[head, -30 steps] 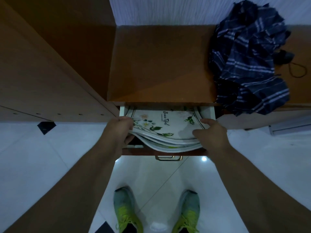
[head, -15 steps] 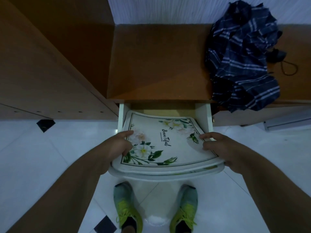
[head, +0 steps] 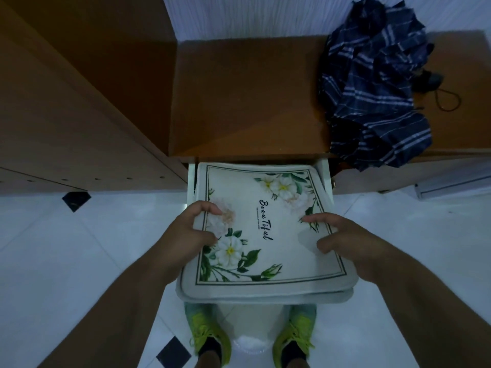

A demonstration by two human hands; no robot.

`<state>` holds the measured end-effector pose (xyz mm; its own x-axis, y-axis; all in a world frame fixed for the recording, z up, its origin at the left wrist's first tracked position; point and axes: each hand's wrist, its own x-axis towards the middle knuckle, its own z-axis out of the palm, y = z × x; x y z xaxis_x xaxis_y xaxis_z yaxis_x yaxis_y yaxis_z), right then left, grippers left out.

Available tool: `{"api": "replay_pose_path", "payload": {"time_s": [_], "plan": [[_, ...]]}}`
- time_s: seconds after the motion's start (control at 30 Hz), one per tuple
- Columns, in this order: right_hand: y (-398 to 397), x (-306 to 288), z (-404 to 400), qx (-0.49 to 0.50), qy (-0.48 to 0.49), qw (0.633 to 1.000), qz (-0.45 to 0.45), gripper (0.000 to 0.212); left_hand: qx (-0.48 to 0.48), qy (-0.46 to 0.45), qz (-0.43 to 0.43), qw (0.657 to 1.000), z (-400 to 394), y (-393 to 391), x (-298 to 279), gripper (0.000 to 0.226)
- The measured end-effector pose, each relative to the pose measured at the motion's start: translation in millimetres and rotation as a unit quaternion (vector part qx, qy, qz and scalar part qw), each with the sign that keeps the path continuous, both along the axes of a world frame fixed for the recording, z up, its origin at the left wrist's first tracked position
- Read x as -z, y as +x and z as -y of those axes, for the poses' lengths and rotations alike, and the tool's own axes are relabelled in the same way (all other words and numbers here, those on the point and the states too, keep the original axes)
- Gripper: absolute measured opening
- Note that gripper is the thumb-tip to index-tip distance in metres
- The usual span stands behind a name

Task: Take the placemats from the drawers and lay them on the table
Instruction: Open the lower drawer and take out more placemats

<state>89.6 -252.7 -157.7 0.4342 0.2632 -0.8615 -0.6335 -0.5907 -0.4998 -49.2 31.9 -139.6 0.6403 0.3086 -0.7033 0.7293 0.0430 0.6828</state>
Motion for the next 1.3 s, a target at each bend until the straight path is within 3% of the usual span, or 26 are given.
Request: {"api": "replay_pose_path", "payload": {"time_s": [0.1, 0.23, 0.43, 0.57, 0.63, 0.73, 0.93, 1.03, 1.2, 1.3], "plan": [[-8, -14, 3, -0.010, -0.001, 1.000, 0.017, 0.049, 0.015, 0.015, 0.009, 1.000, 8, -7, -10, 0.048], [-15, -44, 9, -0.028, -0.013, 0.992, 0.120, 0.018, 0.020, 0.031, 0.033, 0.999, 12, -18, -33, 0.047], [-3, -97, 3, -0.059, 0.017, 0.979, 0.193, 0.035, -0.010, 0.010, 0.082, 0.997, 2, -9, -72, 0.050], [9, -118, -4, -0.133, -0.017, 0.964, 0.228, 0.028, 0.001, -0.015, 0.109, 0.994, -7, 1, -89, 0.038], [16, -127, -3, -0.112, -0.016, 0.960, 0.257, 0.025, -0.013, -0.033, 0.140, 0.990, -11, 4, -97, 0.034], [28, -120, -12, -0.049, 0.025, 0.956, 0.290, 0.024, -0.038, -0.015, 0.169, 0.985, -18, 17, -97, 0.043], [57, -40, -41, -0.006, 0.015, 0.946, 0.324, 0.022, -0.087, 0.013, 0.149, 0.985, -25, 69, -51, 0.056], [74, -15, -48, 0.006, 0.005, 0.954, 0.299, 0.035, -0.081, 0.008, 0.124, 0.989, -30, 90, -25, 0.065], [76, 2, -51, -0.009, -0.020, 0.949, 0.315, 0.077, -0.055, 0.029, 0.092, 0.994, -38, 86, 5, 0.092], [75, 6, -53, -0.022, -0.027, 0.946, 0.322, 0.101, -0.049, 0.043, 0.094, 0.993, -37, 81, 14, 0.086]]}}
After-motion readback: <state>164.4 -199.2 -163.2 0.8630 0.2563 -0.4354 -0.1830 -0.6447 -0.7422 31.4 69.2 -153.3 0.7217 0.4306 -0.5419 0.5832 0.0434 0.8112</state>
